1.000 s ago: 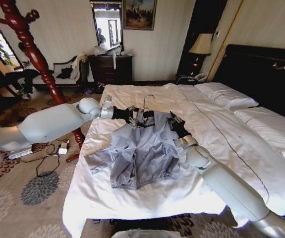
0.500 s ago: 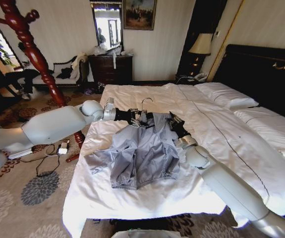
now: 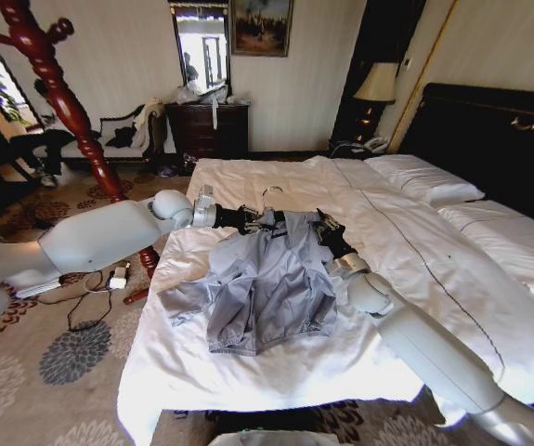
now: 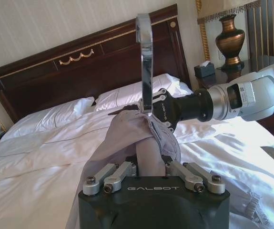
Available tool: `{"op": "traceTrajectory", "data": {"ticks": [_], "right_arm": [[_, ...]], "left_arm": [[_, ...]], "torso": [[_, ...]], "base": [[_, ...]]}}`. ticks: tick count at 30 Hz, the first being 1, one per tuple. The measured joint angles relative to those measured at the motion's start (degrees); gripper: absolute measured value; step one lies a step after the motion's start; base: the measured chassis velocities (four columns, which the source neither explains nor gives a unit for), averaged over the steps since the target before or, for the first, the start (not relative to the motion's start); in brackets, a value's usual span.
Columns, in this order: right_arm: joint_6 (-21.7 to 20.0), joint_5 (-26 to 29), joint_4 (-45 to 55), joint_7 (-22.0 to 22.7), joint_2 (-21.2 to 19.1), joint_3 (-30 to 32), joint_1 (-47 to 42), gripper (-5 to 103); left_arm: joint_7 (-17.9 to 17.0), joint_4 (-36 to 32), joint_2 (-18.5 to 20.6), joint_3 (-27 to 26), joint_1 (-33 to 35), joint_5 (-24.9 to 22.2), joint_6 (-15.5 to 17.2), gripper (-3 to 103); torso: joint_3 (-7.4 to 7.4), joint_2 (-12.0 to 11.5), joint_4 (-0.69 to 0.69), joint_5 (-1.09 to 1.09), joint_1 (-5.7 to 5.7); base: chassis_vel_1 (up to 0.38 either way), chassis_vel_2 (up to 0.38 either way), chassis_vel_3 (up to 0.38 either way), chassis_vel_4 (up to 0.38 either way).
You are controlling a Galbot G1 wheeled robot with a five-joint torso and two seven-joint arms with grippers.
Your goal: Pick up the clothes from the bed and hang them on the clothes hanger.
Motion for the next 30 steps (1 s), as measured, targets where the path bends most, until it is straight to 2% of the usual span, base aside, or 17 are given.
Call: {"op": "traceTrajectory", "data": {"ticks": [10, 12, 14, 15, 19, 22, 24, 25, 28, 30], "right_arm": [[-0.7, 0.3, 0.3, 0.1, 0.0, -0.1, 0.0, 16], [-1.0, 0.6, 0.6, 0.2, -0.1, -0.1, -0.2, 13], [-1.7, 1.8, 1.2, 0.1, -0.3, -0.2, -0.2, 21], [-1.7, 1.8, 1.2, 0.1, -0.3, -0.2, -0.2, 21], [-2.1, 2.9, 1.5, -0.2, -0.9, -0.2, -0.5, 42], [-2.2, 3.4, 1.5, -0.2, -1.0, -0.2, -0.5, 47], [-2.3, 3.8, 1.7, -0.2, -1.1, -0.2, -0.6, 59], [-2.3, 3.8, 1.7, -0.2, -1.1, -0.2, -0.6, 59], [-2.4, 4.6, 2.1, -0.2, -1.2, -0.1, -1.2, 75], [-2.5, 4.9, 2.2, -0.2, -1.2, 0.0, -1.4, 75]], "left_arm": [[0.0, -0.4, 0.1, -0.2, 0.7, -0.4, 0.0, 19], [-0.2, -0.4, 0.2, -0.3, 1.0, -0.4, -0.1, 19], [-1.2, -1.1, 0.5, -0.5, 1.8, -0.4, -0.2, 18], [-1.2, -1.1, 0.5, -0.5, 1.8, -0.4, -0.2, 18], [-2.7, -1.8, 1.3, -1.5, 3.2, -1.4, -0.2, 16], [-3.0, -1.8, 1.6, -1.9, 3.6, -1.8, -0.2, 16], [-3.5, -1.7, 1.7, -2.2, 3.8, -2.1, -0.2, 16], [-3.5, -1.7, 1.7, -2.2, 3.8, -2.1, -0.2, 16], [-4.0, -1.5, 1.8, -2.8, 4.2, -2.3, -0.2, 16], [-4.1, -1.3, 1.8, -2.9, 4.4, -2.3, -0.2, 16]], "torso": [[0.0, 0.0, 0.0, 0.0, 0.0], [0.0, 0.0, 0.0, 0.0, 0.0], [0.0, 0.0, 0.0, 0.0, 0.0], [0.0, 0.0, 0.0, 0.0, 0.0], [0.0, 0.0, 0.0, -0.01, 0.0], [0.0, 0.0, 0.0, 0.0, 0.0], [0.0, 0.0, 0.01, 0.0, 0.0], [0.0, 0.0, 0.01, 0.0, 0.0], [0.0, 0.0, 0.0, 0.0, 0.0], [0.0, 0.0, 0.0, 0.0, 0.0]], "base": [[0.0, 0.0, 0.0, 0.0], [0.0, 0.0, 0.0, 0.0], [0.0, 0.0, 0.0, 0.0], [0.0, 0.0, 0.0, 0.0], [0.0, 0.0, 0.0, 0.0], [0.0, 0.0, 0.0, 0.0], [0.0, 0.0, 0.0, 0.0], [0.0, 0.0, 0.0, 0.0], [0.0, 0.0, 0.0, 0.0], [0.0, 0.0, 0.0, 0.0]]}}
